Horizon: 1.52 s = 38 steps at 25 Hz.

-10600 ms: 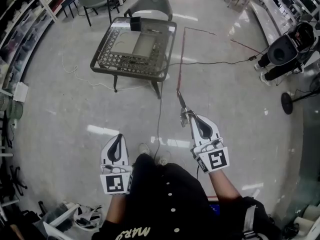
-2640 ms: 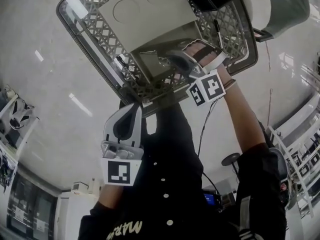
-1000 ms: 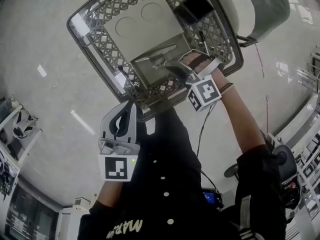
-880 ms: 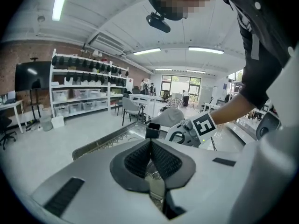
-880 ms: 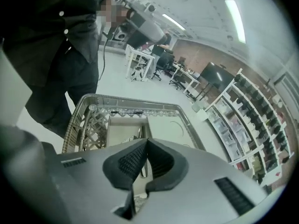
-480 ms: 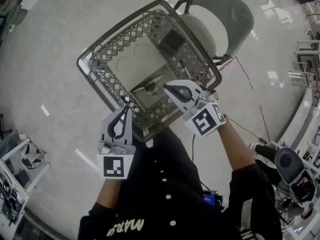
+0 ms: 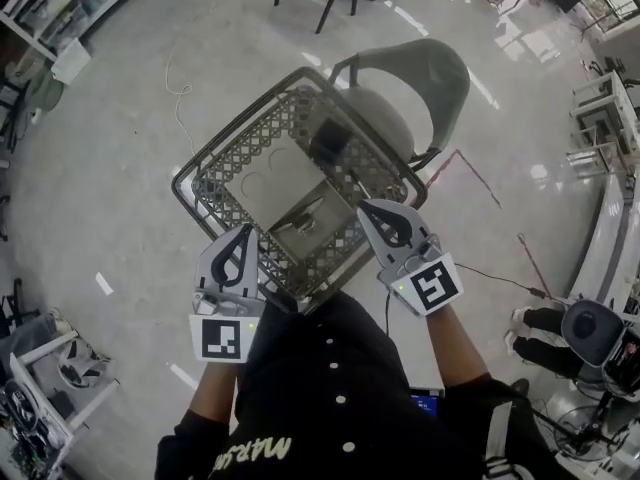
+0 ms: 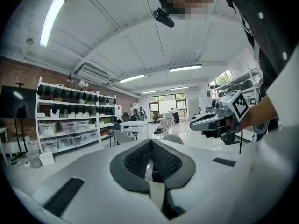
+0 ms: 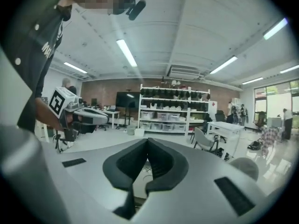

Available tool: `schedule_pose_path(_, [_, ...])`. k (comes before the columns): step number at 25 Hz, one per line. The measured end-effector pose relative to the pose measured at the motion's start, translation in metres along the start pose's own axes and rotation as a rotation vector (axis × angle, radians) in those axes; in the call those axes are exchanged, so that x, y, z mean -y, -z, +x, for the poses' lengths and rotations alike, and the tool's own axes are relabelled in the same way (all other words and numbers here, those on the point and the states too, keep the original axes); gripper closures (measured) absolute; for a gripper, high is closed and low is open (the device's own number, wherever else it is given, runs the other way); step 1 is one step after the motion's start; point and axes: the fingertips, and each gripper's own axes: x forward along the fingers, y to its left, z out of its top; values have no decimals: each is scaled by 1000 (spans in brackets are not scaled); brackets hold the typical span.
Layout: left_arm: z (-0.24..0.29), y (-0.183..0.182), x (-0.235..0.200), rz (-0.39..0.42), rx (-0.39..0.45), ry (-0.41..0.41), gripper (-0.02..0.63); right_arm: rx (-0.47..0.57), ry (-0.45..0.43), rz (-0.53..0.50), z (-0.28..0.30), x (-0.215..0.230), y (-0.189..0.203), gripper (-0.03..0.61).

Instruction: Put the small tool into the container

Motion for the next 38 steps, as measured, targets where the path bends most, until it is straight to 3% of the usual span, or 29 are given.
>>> schedule_pose_path(9, [-5,-39,-9,5,88,4,589,99,323,120,-61,47,-28,566])
schedule_pose_path(13, [-13,-40,-13,15,100,-13,589,151,412,178,-81,57,-26,566])
schedule_pose_path(23, [-31,-33,-27,61,82,-63,588,152,435,172,-86,54,-22,566])
schedule_pose_path(38, [-27,-33,-26,68,97,-39,589,149,419,171,-78,48,-23,566])
